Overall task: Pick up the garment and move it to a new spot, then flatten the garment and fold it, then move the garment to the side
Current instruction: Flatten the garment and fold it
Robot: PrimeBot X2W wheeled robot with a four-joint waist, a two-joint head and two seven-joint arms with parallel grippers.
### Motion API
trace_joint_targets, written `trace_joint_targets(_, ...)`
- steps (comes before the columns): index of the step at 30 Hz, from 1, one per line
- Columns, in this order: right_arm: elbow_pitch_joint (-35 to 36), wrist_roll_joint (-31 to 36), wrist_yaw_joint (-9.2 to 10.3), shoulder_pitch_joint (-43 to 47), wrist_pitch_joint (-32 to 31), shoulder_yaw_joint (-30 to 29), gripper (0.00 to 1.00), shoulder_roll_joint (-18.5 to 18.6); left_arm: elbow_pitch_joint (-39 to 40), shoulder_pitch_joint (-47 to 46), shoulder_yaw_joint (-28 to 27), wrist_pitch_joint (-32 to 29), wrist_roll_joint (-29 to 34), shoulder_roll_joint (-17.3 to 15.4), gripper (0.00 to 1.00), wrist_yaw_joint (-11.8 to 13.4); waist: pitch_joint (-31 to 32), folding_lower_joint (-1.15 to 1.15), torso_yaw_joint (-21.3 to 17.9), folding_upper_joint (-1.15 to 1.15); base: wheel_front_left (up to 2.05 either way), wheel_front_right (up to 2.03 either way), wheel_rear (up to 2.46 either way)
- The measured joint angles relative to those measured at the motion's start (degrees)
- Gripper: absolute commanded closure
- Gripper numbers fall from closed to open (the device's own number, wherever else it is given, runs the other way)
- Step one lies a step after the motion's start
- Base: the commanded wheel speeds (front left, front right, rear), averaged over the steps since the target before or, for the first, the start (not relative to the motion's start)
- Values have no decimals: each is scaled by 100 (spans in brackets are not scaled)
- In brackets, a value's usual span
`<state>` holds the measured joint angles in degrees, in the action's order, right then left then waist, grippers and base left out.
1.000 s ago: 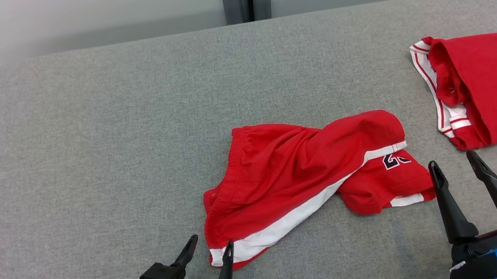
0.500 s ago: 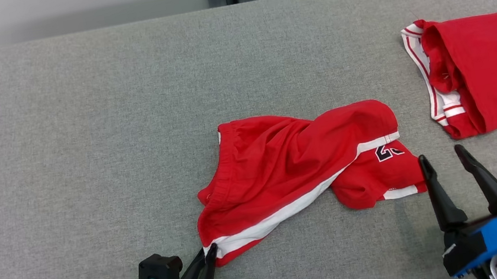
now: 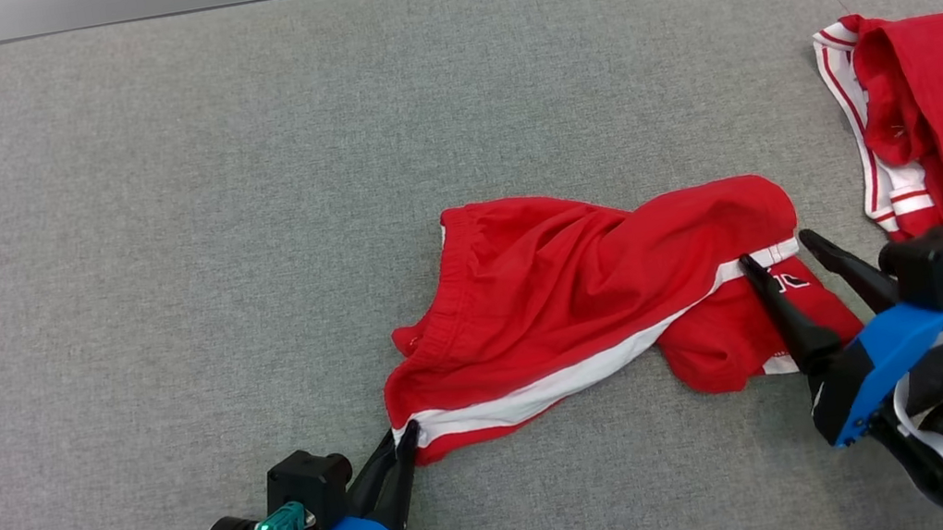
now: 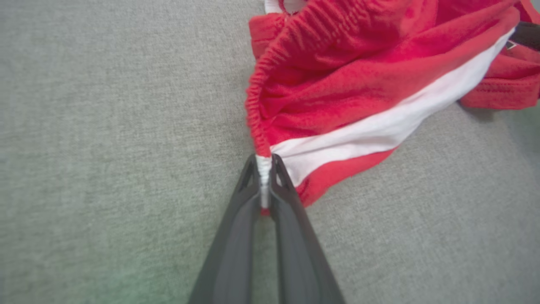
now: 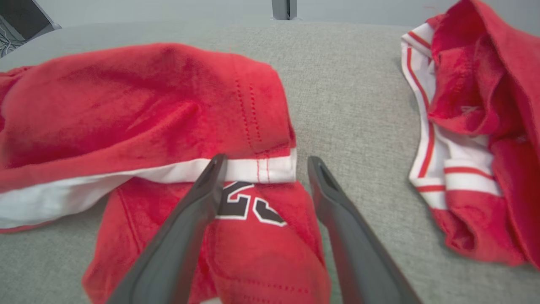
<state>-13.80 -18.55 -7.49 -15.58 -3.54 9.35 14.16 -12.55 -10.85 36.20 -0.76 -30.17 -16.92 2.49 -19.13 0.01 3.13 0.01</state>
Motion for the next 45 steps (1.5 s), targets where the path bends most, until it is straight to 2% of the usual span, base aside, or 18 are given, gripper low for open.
trace_joint_targets(2,-41,-125,1,-101,-154,96,0,115,-36,-19,2,38,0,18,100,-1,-9,0,15,0,0,0,0)
trace_joint_targets(3,-40,-189,0,-138,-226,138,16,168,-53,-29,5,51,0,26,100,-1,-10,0,20,0,0,0,0)
trace_joint_targets(5,-8,-289,1,-197,-365,234,91,276,-88,-46,9,87,1,42,100,-1,-9,0,22,0,0,0,0)
trace_joint_targets(6,15,-352,0,-205,-452,285,100,326,-99,-51,12,94,0,49,100,-1,-6,0,21,0,0,0,0)
trace_joint_targets(11,331,-601,1,-201,-684,417,100,517,-130,-77,-11,308,62,56,100,57,17,0,5,0,0,0,0)
trace_joint_targets(16,826,-633,0,-78,-533,246,100,620,188,-219,-211,816,253,-21,100,238,115,0,12,0,0,0,0)
trace_joint_targets(24,2037,-412,0,289,-132,-272,100,571,1651,-517,-800,1222,679,-515,100,779,509,-1,-41,0,0,0,0)
trace_joint_targets(30,3155,-65,-1,279,8,-877,100,416,2733,-923,-1149,1124,934,-847,100,983,908,-1,-148,-1,0,0,0)
trace_joint_targets(34,3757,80,-2,51,-137,-1255,100,376,3343,-1338,-1300,866,1069,-1040,100,1015,1189,-1,-238,-2,0,0,0)
trace_joint_targets(37,3955,69,-2,-110,-312,-1390,100,367,3584,-1566,-1351,622,1083,-1138,100,1009,1352,-2,-328,-2,0,0,0)
trace_joint_targets(41,3891,-40,-2,-367,-472,-1378,100,376,3589,-1822,-1333,399,960,-1135,100,896,1435,-2,-421,-2,0,0,0)
trace_joint_targets(45,3457,-266,-1,-855,-605,-1184,100,433,3108,-2153,-1260,236,612,-984,100,643,1279,-2,-451,-2,0,0,0)
